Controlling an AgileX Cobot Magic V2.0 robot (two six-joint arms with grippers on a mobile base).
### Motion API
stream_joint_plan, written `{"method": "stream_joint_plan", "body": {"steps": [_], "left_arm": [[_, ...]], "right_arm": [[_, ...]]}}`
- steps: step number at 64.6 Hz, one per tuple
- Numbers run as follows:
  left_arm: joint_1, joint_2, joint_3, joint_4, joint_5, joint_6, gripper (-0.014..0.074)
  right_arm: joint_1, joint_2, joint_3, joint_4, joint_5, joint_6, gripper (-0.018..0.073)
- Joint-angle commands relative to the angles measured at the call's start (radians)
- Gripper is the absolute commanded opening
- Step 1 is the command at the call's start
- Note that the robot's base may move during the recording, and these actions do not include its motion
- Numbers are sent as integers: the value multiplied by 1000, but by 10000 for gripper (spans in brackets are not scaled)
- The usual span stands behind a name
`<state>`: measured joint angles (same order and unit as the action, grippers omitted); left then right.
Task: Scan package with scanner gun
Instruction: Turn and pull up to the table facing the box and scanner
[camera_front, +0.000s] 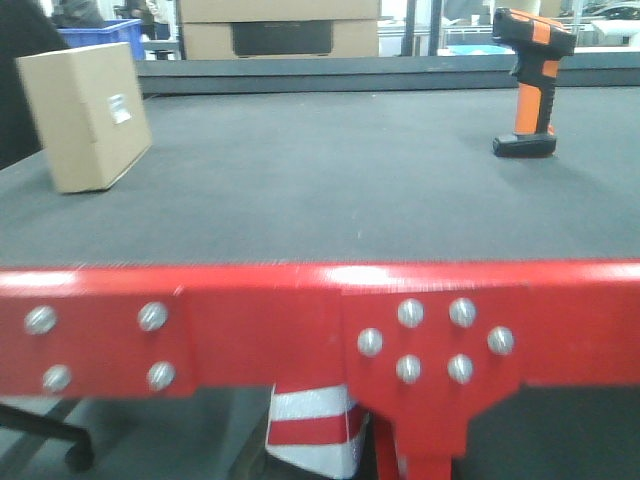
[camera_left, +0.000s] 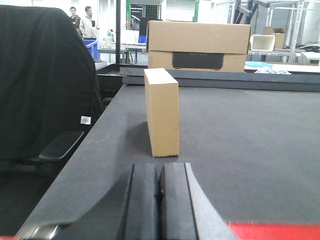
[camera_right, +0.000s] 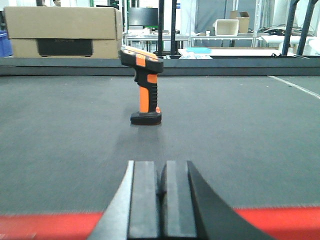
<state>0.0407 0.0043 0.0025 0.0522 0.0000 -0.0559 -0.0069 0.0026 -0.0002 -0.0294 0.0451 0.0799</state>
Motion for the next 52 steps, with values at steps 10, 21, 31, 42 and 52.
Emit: {"method": "stream_joint_plan", "body": {"steps": [10, 21, 31, 42, 52], "left_arm": [[-4, -4, -2, 3, -18, -2, -111], [-4, -4, -2, 3, -18, -2, -111], [-4, -4, -2, 3, -18, -2, -111], [-4, -4, -2, 3, -18, -2, -111], [-4, -4, -2, 3, -18, -2, -111]], "right_arm": [[-3, -3, 0, -1, -16, 1, -167], [-3, -3, 0, -1, -16, 1, -167], [-3, -3, 0, -1, -16, 1, -167], [-3, -3, 0, -1, -16, 1, -167], [-3, -3, 0, -1, -16, 1, -167]]}}
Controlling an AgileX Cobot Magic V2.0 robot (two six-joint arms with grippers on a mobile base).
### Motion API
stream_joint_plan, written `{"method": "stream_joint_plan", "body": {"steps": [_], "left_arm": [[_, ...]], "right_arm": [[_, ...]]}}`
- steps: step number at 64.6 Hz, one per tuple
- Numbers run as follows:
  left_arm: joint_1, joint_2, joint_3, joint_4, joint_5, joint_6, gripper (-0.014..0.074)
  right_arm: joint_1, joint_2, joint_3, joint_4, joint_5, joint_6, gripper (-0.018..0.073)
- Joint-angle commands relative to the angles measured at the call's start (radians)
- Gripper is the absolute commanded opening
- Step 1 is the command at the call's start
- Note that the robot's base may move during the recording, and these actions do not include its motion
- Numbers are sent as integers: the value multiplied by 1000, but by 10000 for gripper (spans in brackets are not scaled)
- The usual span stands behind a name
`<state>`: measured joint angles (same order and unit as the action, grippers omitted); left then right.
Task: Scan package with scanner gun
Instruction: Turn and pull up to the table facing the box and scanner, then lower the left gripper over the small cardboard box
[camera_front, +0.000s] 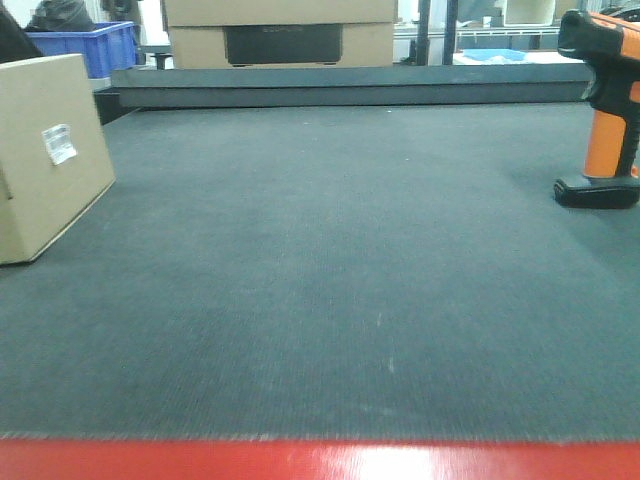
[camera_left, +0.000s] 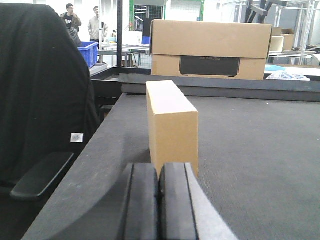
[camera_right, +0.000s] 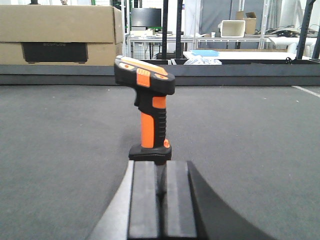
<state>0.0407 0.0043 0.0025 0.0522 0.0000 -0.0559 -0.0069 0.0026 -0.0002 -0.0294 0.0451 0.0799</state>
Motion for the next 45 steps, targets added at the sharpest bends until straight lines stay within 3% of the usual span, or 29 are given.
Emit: {"method": "stream_joint_plan", "body": {"steps": [1, 45], "left_arm": [[-4, -4, -2, 3, -18, -2, -111], [-4, -4, -2, 3, -18, -2, -111]], "right_arm": [[-3, -3, 0, -1, -16, 1, -167], [-3, -3, 0, -1, -16, 1, -167]]}}
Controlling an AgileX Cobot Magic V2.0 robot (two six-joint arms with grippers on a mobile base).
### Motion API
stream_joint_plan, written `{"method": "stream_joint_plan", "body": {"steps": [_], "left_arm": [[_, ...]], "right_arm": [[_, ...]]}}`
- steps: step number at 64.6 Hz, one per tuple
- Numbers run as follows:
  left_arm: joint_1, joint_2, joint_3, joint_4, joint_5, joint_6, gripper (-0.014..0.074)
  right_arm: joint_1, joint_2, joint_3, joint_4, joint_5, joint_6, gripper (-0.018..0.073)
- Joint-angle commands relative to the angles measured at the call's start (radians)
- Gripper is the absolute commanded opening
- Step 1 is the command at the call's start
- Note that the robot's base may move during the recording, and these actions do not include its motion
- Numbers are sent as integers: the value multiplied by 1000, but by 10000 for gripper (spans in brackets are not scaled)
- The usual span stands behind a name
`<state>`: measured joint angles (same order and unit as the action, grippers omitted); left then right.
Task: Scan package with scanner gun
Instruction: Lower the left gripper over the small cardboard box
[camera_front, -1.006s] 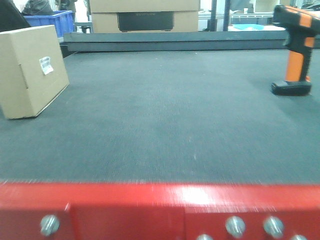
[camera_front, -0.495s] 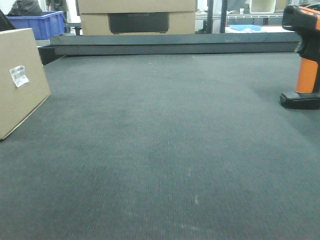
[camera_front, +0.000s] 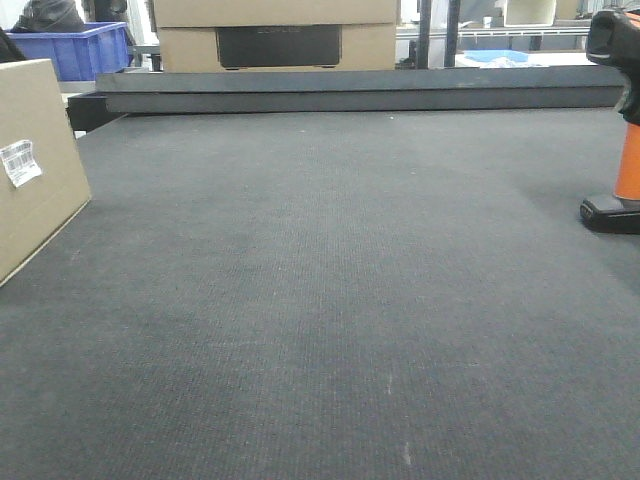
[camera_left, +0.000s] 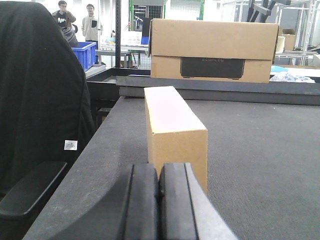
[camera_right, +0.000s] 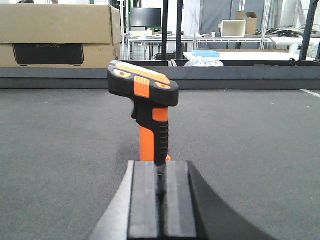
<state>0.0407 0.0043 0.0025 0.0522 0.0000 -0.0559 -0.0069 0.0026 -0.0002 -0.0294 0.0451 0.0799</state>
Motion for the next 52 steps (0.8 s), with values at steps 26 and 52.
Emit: {"method": "stream_joint_plan", "body": {"steps": [26, 52], "left_arm": [[-4, -4, -54, -8, 44, -2, -111], [-4, 470, -730, -27, 585, -2, -111]], "right_arm": [[-3, -3, 0, -1, -16, 1, -167], [-3, -3, 0, -1, -16, 1, -167]]}}
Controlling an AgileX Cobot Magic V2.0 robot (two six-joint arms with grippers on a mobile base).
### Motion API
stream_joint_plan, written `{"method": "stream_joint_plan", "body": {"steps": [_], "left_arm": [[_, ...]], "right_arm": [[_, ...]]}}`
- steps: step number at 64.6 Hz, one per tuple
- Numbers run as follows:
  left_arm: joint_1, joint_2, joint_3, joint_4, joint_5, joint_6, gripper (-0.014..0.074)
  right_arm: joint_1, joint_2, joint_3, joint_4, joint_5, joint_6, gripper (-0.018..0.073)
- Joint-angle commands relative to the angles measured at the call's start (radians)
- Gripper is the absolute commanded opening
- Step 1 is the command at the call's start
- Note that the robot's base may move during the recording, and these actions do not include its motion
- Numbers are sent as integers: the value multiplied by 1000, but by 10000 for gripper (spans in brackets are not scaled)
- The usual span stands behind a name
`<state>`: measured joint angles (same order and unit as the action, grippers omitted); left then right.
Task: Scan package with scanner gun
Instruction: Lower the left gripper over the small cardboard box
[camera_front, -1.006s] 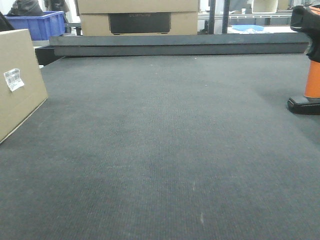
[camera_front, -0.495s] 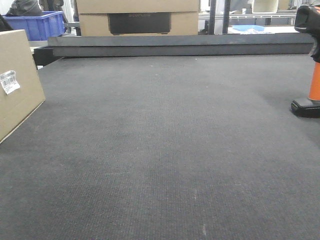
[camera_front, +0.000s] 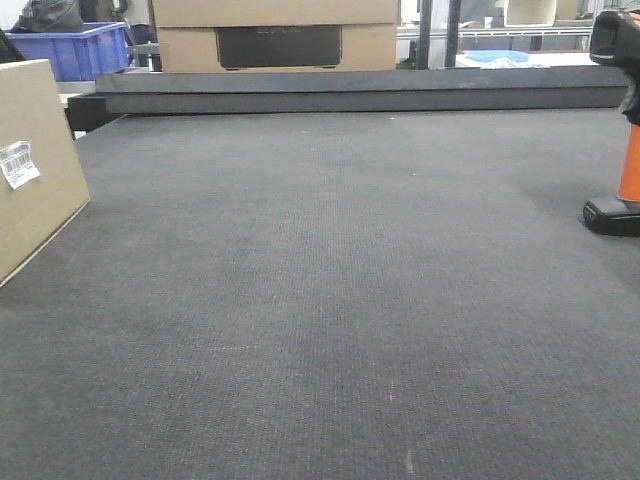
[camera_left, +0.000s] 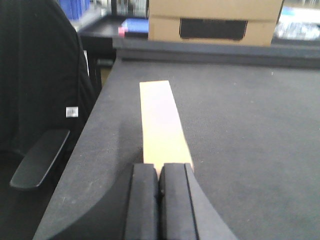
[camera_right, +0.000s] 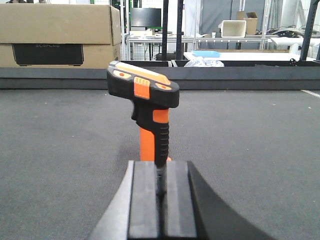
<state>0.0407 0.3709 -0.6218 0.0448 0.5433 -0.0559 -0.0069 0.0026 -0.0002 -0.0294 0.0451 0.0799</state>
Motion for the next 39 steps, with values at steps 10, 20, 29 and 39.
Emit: {"method": "stream_joint_plan", "body": {"steps": [10, 20, 29, 39], "left_arm": [[-4, 266, -265, -23, 6, -2, -111], [-4, 377, -321, -21, -23, -2, -111], [-4, 526, -384, -26, 74, -2, -111], [-4, 728, -506, -45, 167, -60, -111]], "right_arm": [[-3, -3, 0, -1, -16, 1, -167], [-3, -3, 0, -1, -16, 1, -167], [-3, -3, 0, -1, -16, 1, -167], [-3, -3, 0, -1, -16, 1, -167]]}}
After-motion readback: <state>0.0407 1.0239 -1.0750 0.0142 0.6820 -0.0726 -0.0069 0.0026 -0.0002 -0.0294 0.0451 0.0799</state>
